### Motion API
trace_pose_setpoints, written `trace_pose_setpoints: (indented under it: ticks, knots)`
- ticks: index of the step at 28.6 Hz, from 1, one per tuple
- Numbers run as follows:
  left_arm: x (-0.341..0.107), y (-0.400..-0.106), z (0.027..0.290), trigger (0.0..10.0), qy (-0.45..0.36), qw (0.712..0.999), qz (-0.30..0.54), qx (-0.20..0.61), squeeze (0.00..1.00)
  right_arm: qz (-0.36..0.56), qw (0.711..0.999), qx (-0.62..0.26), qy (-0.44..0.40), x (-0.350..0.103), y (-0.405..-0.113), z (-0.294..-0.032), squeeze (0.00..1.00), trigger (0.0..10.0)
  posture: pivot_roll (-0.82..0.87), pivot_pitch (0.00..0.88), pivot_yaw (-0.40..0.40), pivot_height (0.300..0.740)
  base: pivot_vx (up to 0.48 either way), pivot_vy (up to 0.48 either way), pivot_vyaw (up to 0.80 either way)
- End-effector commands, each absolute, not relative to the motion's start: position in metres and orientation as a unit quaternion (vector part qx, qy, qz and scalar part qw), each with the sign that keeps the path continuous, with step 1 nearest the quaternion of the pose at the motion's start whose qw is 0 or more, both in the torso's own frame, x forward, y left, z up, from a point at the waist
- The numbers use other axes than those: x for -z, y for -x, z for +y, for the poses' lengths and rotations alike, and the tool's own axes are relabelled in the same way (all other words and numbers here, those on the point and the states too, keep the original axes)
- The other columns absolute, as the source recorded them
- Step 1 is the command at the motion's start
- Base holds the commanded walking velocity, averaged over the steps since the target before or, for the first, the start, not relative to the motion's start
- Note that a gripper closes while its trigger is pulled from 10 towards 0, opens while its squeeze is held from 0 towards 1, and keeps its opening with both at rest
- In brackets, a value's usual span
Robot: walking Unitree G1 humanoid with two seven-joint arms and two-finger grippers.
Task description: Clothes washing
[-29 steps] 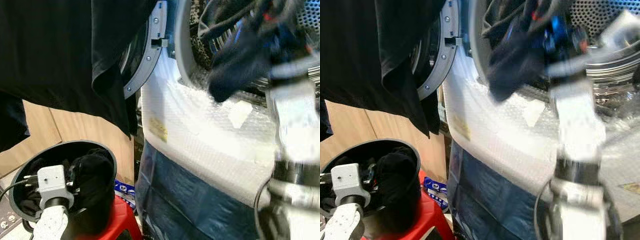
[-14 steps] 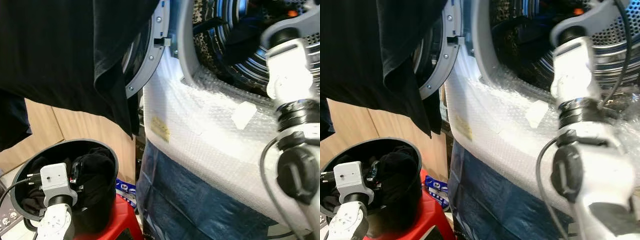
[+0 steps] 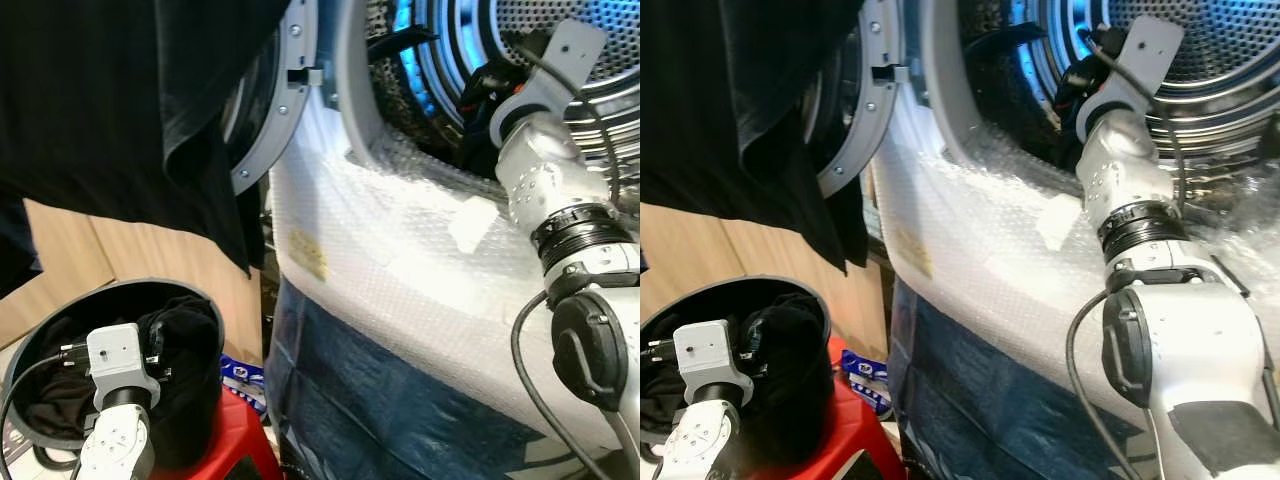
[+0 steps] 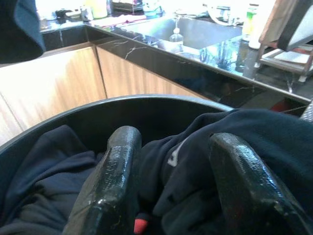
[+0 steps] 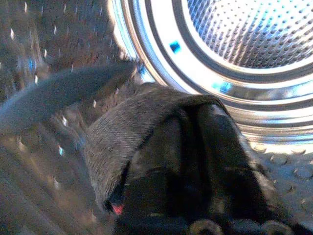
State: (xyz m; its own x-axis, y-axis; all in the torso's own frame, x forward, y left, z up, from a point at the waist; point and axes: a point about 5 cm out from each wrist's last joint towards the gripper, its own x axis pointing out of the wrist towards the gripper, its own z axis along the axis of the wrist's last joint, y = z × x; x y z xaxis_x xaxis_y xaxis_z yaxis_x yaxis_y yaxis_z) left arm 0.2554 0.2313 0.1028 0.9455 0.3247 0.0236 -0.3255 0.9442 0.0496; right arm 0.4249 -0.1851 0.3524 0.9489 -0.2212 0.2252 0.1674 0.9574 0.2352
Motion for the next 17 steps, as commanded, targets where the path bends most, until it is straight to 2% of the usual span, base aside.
trace_pose_setpoints:
  ticks: [1,4,6,8,9,13,15,17]
  knots:
    - [-0.105,-0.257,0.229,10.0,-0.028,0.987,-0.007,-0.156,0.00,-0.258,0.948,0.155,-0.102,-0.414,-0.407,-0.201,1.00,10.0,0.08,0.000,-0.051,0.740,0.000,0.000,0.00]
    - [-0.105,-0.257,0.229,10.0,-0.028,0.987,-0.008,-0.156,0.00,-0.293,0.937,0.171,-0.078,-0.426,-0.401,-0.204,1.00,10.0,0.08,0.000,-0.049,0.740,0.000,0.000,0.00]
    - [-0.105,-0.258,0.229,10.0,-0.028,0.987,-0.008,-0.156,0.00,-0.272,0.945,0.167,-0.074,-0.418,-0.404,-0.204,1.00,10.0,0.08,0.000,-0.049,0.740,0.000,0.000,0.00]
    - [-0.105,-0.258,0.228,10.0,-0.028,0.988,-0.008,-0.154,0.00,-0.220,0.961,0.164,-0.039,-0.399,-0.412,-0.201,1.00,10.0,0.07,0.000,-0.050,0.740,0.000,0.000,0.00]
    - [-0.105,-0.258,0.227,10.0,-0.030,0.988,-0.005,-0.151,0.00,-0.141,0.981,0.125,-0.040,-0.367,-0.422,-0.191,1.00,10.0,0.07,0.000,-0.050,0.740,0.000,0.000,0.00]
    - [-0.105,-0.259,0.224,10.0,-0.031,0.989,-0.005,-0.145,0.00,-0.070,0.989,0.090,-0.090,-0.337,-0.428,-0.180,1.00,10.0,0.07,0.000,-0.045,0.740,0.000,0.000,0.00]
    - [-0.105,-0.259,0.222,10.0,-0.032,0.990,-0.005,-0.140,0.00,-0.073,0.991,0.089,-0.063,-0.338,-0.428,-0.178,1.00,10.0,0.08,0.000,-0.045,0.740,0.000,0.000,0.00]
    - [-0.107,-0.260,0.221,10.0,-0.031,0.990,-0.007,-0.138,0.00,-0.155,0.979,0.111,-0.075,-0.372,-0.422,-0.186,1.00,10.0,0.08,0.000,-0.045,0.740,0.000,0.000,0.00]
